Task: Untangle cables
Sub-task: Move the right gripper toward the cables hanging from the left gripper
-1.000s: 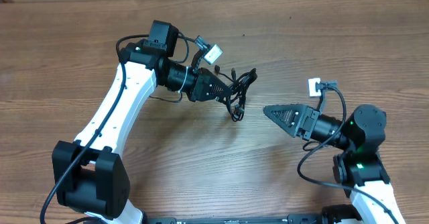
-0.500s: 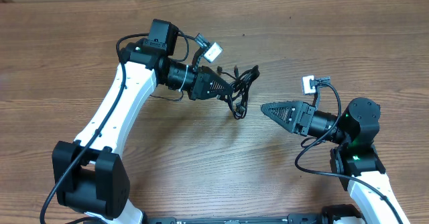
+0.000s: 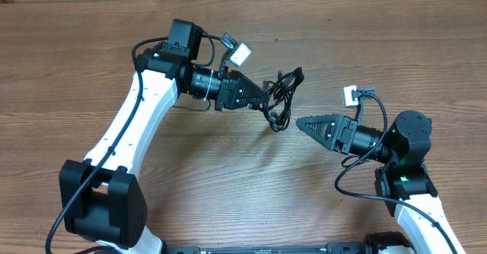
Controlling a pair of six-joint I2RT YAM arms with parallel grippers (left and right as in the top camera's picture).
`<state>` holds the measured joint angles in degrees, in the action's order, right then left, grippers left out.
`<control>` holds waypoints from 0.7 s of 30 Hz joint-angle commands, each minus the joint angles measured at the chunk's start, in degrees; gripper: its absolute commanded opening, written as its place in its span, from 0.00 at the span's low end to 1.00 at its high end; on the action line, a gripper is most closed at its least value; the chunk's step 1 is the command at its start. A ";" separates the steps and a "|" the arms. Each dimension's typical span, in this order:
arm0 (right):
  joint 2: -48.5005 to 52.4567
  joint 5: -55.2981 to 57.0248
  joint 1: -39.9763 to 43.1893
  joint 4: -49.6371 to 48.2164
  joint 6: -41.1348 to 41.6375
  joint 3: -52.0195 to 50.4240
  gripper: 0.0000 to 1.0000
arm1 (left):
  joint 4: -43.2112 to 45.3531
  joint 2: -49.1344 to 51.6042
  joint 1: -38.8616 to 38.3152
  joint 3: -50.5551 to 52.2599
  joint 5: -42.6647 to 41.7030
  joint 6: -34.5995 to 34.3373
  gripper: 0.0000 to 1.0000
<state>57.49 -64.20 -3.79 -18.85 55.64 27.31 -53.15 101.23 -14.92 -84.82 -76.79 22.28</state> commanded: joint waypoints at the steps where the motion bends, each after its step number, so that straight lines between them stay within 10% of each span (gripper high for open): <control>1: -0.02 0.04 0.13 -0.33 -0.17 1.25 0.84 | 0.17 -1.97 0.22 -1.70 -6.36 5.73 0.04; 21: -0.02 0.04 0.13 -5.42 -9.16 1.27 0.59 | 0.74 -1.97 -4.42 -1.70 -8.39 8.31 0.04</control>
<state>57.49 -64.05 -3.77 -22.55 48.75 27.31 -52.64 101.23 -18.79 -84.82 -81.47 28.73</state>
